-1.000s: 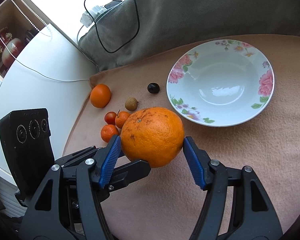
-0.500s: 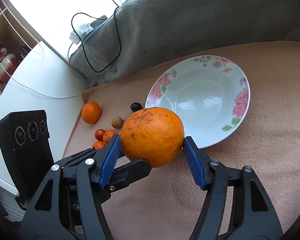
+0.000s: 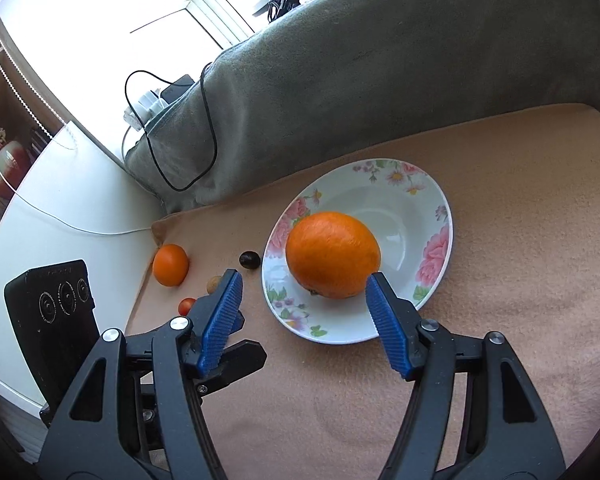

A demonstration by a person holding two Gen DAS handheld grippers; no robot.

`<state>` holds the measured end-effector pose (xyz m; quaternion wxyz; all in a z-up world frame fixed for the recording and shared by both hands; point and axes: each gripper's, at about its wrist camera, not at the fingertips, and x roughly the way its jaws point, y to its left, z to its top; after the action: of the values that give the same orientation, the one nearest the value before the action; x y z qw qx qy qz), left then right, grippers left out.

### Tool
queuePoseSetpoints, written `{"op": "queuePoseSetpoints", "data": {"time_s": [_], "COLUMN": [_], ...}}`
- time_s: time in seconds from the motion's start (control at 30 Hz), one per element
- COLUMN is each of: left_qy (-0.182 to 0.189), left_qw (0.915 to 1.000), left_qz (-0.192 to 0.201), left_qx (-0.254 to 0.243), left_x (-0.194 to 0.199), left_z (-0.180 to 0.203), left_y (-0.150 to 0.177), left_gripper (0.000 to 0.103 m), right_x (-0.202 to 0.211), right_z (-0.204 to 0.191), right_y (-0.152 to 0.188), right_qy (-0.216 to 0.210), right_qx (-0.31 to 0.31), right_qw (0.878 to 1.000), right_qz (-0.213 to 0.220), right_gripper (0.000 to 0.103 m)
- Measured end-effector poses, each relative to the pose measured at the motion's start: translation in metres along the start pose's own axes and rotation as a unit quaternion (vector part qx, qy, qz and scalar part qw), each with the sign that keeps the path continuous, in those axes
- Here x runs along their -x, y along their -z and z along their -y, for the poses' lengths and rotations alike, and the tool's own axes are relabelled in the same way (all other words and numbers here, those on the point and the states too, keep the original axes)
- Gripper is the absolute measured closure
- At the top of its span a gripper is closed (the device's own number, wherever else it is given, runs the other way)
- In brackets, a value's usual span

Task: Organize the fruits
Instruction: 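Carry the large orange into the white plate and open the right gripper, then withdraw the right gripper from the plate toward the dark plum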

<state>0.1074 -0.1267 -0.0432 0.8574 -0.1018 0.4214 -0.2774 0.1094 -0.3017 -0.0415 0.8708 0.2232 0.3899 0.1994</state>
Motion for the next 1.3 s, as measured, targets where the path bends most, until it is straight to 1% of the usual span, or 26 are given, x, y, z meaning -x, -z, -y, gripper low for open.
{"op": "queuePoseSetpoints", "data": {"time_s": [0.13, 0.2, 0.37, 0.8, 0.87, 1.1, 1.3], "left_qy": [-0.006, -0.008, -0.011, -0.033, -0.039, -0.078, -0.137], "left_qw": [1.0, 0.9999, 0.9999, 0.999, 0.9986, 0.9954, 0.9886], "left_qz": [0.005, 0.007, 0.011, 0.031, 0.036, 0.055, 0.062], "left_qx": [-0.003, -0.004, -0.008, 0.001, 0.003, 0.012, 0.01], "left_x": [0.005, 0.007, 0.014, 0.04, 0.045, 0.066, 0.085], "left_z": [-0.001, -0.001, 0.0, -0.013, -0.017, -0.038, -0.061], "left_y": [0.002, 0.002, 0.007, 0.016, 0.018, 0.03, 0.046], "left_gripper": [0.049, 0.049, 0.049, 0.049, 0.047, 0.047, 0.047], "right_x": [0.007, 0.009, 0.011, 0.021, 0.021, 0.023, 0.018], "right_z": [-0.002, -0.002, -0.004, -0.011, -0.013, -0.018, -0.032], "right_y": [-0.001, 0.001, 0.006, 0.018, 0.019, 0.026, 0.033], "right_qy": [0.013, 0.019, 0.03, 0.036, 0.034, 0.035, 0.045], "right_qx": [0.007, 0.009, 0.019, 0.026, 0.026, 0.041, 0.076], "right_qw": [1.0, 1.0, 0.999, 0.998, 0.998, 0.998, 0.996], "right_qz": [0.015, 0.018, 0.021, 0.033, 0.035, 0.042, 0.033], "right_gripper": [0.035, 0.031, 0.03, 0.03, 0.03, 0.03, 0.03]}}
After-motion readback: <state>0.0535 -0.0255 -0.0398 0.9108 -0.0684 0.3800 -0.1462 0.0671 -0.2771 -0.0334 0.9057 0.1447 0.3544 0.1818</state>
